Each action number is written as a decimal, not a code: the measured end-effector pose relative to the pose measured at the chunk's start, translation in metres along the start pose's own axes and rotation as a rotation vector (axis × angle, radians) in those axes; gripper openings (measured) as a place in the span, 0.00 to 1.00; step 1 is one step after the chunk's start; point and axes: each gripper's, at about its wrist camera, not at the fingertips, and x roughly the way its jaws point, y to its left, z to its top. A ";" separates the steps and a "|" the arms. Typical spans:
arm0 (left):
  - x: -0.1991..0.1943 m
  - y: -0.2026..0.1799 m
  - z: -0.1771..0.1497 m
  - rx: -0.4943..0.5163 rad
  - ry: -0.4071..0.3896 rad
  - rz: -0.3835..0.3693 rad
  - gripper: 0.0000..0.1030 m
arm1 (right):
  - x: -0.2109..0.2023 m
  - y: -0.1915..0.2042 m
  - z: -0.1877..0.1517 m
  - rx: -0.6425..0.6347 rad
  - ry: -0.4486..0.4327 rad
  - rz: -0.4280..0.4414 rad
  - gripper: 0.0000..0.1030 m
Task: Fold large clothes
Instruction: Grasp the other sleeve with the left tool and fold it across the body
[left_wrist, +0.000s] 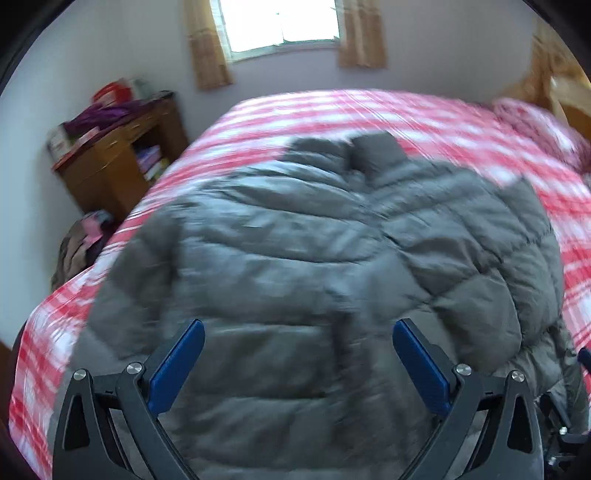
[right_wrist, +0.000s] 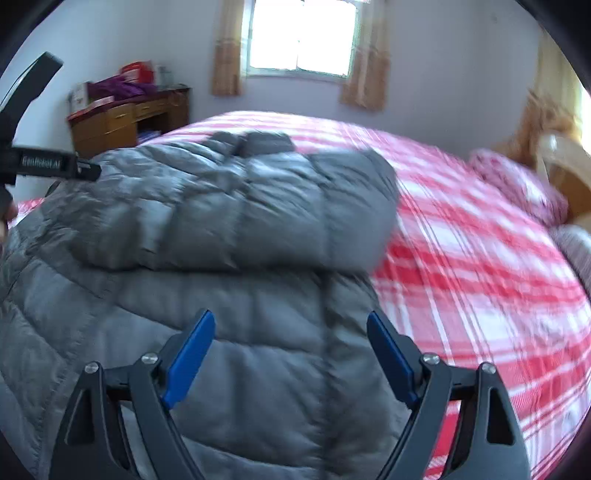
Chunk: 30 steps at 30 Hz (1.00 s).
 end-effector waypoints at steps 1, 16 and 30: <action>0.006 -0.008 0.000 0.008 0.011 0.001 0.96 | 0.002 -0.008 -0.003 0.030 0.012 0.004 0.84; -0.025 0.018 -0.002 0.064 -0.040 0.045 0.14 | 0.016 -0.028 -0.014 0.134 0.060 0.033 0.89; 0.008 0.034 -0.011 0.097 -0.024 0.187 0.52 | 0.014 -0.064 -0.024 0.296 0.094 0.029 0.89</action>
